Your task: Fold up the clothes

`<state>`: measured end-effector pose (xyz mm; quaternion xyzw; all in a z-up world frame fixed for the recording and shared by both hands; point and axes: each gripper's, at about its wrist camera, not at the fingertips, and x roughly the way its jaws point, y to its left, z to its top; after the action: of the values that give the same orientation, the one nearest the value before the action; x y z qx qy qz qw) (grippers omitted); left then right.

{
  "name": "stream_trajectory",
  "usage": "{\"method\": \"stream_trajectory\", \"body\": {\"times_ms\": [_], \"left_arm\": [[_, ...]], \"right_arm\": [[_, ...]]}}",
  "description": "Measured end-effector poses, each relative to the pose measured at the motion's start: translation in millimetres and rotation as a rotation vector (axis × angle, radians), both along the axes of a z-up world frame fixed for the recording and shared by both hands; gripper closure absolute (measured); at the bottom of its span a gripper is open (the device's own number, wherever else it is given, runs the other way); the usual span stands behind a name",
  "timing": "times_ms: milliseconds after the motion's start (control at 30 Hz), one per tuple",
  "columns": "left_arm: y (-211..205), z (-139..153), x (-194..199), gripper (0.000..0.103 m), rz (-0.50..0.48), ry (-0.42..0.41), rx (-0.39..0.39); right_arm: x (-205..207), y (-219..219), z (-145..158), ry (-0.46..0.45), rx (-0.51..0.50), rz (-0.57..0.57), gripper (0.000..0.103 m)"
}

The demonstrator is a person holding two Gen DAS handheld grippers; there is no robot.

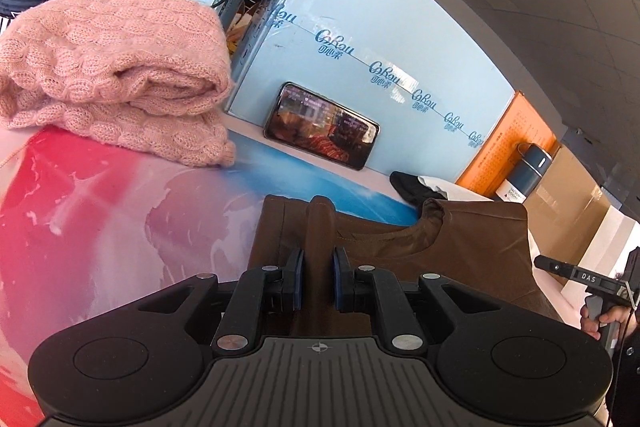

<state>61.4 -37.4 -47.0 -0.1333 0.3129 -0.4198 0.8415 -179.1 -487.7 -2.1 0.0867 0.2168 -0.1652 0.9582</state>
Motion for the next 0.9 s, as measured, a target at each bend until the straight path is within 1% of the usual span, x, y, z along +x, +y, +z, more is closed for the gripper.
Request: {"method": "stream_trajectory", "body": {"times_ms": [100, 167, 233, 267, 333, 433, 500, 600, 667, 767, 833, 900], "left_arm": [[-0.3, -2.4, 3.9, 0.090, 0.007, 0.025, 0.002], [-0.2, -3.1, 4.8, 0.090, 0.008, 0.030, 0.001], [-0.8, -3.1, 4.4, 0.090, 0.009, 0.029, 0.005], [-0.9, -3.3, 4.4, 0.090, 0.009, 0.029, 0.005], [-1.1, -3.7, 4.7, 0.090, 0.010, 0.030, 0.007], [-0.7, -3.3, 3.9, 0.090, 0.009, 0.026, 0.005], [-1.0, -3.3, 3.6, 0.090, 0.008, 0.024, 0.007], [-0.7, -3.7, 4.1, 0.090, 0.006, 0.028, 0.005], [-0.8, -3.8, 4.2, 0.090, 0.005, 0.028, 0.004], [-1.0, -3.7, 3.5, 0.089, 0.004, 0.025, 0.001], [-0.9, -3.7, 3.3, 0.089, 0.002, 0.023, -0.002], [-0.8, -3.8, 3.2, 0.089, 0.001, 0.022, -0.004]], "right_arm": [[1.1, -1.7, -11.2, -0.001, 0.030, -0.002, 0.028], [-1.4, -7.5, -14.5, -0.026, 0.078, -0.006, 0.028], [-5.0, -14.5, -17.2, -0.046, 0.131, -0.025, 0.031], [-6.4, -16.3, -18.3, -0.046, 0.141, -0.034, 0.031], [-7.9, -15.8, -19.9, -0.033, 0.132, -0.038, 0.031], [-9.1, -9.1, -19.9, -0.006, 0.100, 0.001, 0.032], [-11.2, -1.3, -18.9, 0.029, 0.069, 0.045, 0.035], [-17.3, 12.9, -16.4, 0.094, 0.023, 0.143, 0.035], [-21.3, 19.3, -14.7, 0.115, -0.012, 0.171, 0.034], [-21.0, 16.3, -10.7, 0.096, -0.059, 0.100, 0.034], [-15.1, 7.6, -10.7, 0.070, -0.064, 0.055, 0.033], [-6.9, 0.7, -13.3, 0.063, -0.063, 0.039, 0.032]]}}
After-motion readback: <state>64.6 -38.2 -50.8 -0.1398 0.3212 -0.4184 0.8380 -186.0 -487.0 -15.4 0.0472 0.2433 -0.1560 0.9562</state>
